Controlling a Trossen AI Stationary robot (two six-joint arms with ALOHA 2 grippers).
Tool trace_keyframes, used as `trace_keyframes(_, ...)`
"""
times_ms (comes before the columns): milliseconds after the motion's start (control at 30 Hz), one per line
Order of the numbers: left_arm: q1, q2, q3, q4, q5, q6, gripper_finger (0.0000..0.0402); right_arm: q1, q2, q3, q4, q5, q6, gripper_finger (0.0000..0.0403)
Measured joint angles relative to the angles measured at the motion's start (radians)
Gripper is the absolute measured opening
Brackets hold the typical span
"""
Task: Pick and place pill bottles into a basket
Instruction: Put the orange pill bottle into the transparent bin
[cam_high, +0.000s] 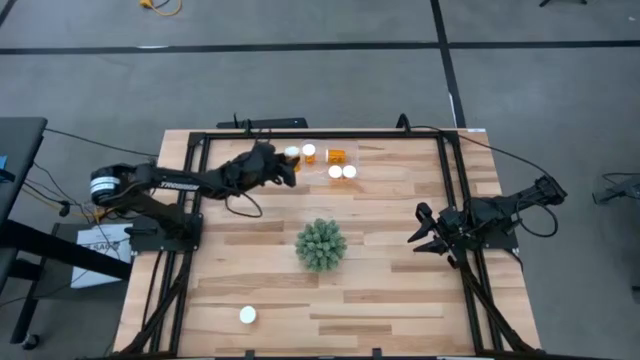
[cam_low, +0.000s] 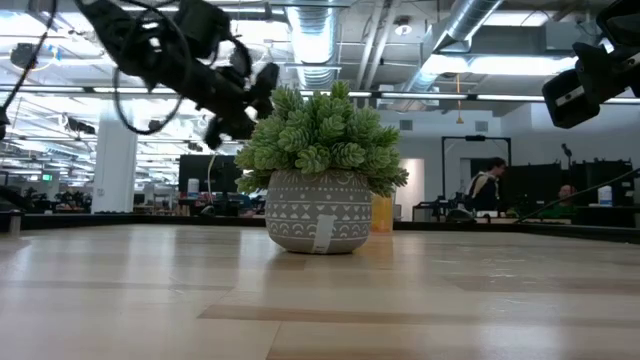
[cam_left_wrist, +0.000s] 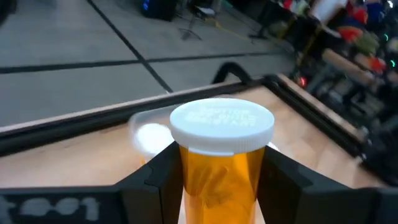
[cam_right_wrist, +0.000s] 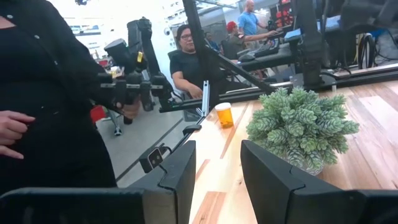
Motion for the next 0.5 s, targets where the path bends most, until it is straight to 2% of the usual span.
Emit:
trace_keyframes(233, 0.005, 0.209, 0.189, -0.007, 0.119, 0.18, 0.0144, 0.0, 0.0, 0.0, 0.0, 0.0, 0.0, 0.012)
trace_keyframes(500, 0.021, 0.332, 0.382, -0.112, 0.147, 0.357, 0.0144, 0.0, 0.0, 0.0, 0.0, 0.0, 0.0, 0.012)
